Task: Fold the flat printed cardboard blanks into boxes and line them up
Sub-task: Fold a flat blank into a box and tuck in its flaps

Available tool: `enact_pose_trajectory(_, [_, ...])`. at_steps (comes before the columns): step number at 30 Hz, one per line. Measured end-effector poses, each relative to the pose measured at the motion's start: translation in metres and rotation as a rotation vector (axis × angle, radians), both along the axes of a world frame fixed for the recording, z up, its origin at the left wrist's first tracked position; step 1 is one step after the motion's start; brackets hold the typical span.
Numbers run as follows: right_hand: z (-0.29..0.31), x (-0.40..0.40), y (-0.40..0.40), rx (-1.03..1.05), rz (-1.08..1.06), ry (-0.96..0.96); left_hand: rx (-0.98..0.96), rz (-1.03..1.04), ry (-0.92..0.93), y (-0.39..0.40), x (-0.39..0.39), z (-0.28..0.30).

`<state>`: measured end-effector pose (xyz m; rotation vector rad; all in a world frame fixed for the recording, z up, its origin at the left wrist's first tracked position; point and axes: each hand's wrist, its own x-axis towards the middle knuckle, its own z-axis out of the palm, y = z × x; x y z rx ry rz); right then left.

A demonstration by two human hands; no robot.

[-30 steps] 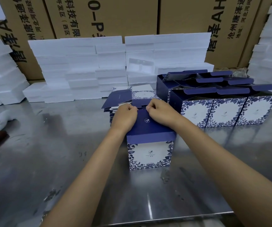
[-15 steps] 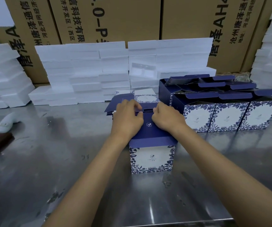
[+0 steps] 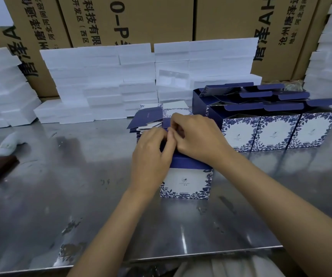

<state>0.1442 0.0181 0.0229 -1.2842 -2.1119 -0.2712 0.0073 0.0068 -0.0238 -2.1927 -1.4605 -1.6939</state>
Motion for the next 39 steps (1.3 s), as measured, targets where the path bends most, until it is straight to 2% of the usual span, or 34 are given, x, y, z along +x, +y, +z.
enact_pose_trajectory(5, [-0.037,0.014,-0.026,0.367,-0.002,0.063,0.066,-0.024,-0.023,-0.005,0.0,-0.018])
enact_pose_trajectory(7, [-0.056,0.022,-0.031,0.429,0.057,0.052,0.066,-0.085,-0.027,-0.008,-0.002,-0.024])
enact_pose_trajectory(11, [-0.078,0.03,-0.034,0.385,0.121,0.123,-0.075,-0.268,-0.197,-0.015,-0.007,-0.027])
enact_pose_trajectory(15, [-0.08,0.022,-0.036,0.3,0.109,0.311,-0.207,-0.353,-0.34,-0.019,-0.006,-0.023])
enact_pose_trajectory(20, [-0.079,0.024,-0.035,0.196,0.098,0.434,-0.207,-0.345,-0.348,-0.015,-0.007,-0.02])
enact_pose_trajectory(25, [-0.082,0.038,-0.038,-0.005,0.13,0.732,-0.286,-0.428,-0.403,-0.011,-0.017,-0.016])
enact_pose_trajectory(28, [-0.08,0.041,-0.037,-0.068,0.154,0.789,-0.297,-0.439,-0.411,-0.011,-0.016,-0.013])
enact_pose_trajectory(35, [-0.087,0.04,-0.039,-0.168,0.153,0.858,-0.289,-0.37,-0.321,-0.019,-0.02,-0.008])
enact_pose_trajectory(39, [-0.088,0.027,-0.041,-0.114,0.146,0.721,-0.161,-0.124,-0.101,-0.029,-0.018,-0.006])
